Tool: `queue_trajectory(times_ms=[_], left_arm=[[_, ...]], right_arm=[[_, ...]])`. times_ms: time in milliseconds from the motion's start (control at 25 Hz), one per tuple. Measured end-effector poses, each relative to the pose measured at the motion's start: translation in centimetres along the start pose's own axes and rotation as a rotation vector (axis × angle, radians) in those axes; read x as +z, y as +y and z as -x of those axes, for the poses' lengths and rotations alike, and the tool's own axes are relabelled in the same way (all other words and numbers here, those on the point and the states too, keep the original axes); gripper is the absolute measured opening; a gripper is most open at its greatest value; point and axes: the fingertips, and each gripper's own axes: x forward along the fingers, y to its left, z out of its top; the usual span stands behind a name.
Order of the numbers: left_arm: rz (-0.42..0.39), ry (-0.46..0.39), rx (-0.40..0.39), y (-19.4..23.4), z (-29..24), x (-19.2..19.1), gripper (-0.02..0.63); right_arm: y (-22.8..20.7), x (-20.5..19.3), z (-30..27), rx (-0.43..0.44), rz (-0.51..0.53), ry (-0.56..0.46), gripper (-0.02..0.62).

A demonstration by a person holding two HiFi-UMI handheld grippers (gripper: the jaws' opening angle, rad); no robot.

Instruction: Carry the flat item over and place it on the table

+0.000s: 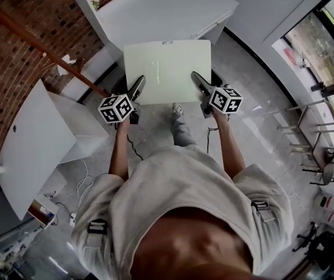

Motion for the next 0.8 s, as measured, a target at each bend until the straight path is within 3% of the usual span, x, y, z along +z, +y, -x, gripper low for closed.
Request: queue_trajectory(times_ms=[360,800], left_arm=[[0.007,0.001,0.017,2.3,-5.0,1.8,0.348],[0.018,0.007,0.029,4.7,-15.3,6.5,0.345]], right_arm=[[-3.0,1.8,-5.0,0.015,-0.007,0.008,0.367],[-9.1,7.8,-13.2,0.018,-0.014,0.020,0.367]])
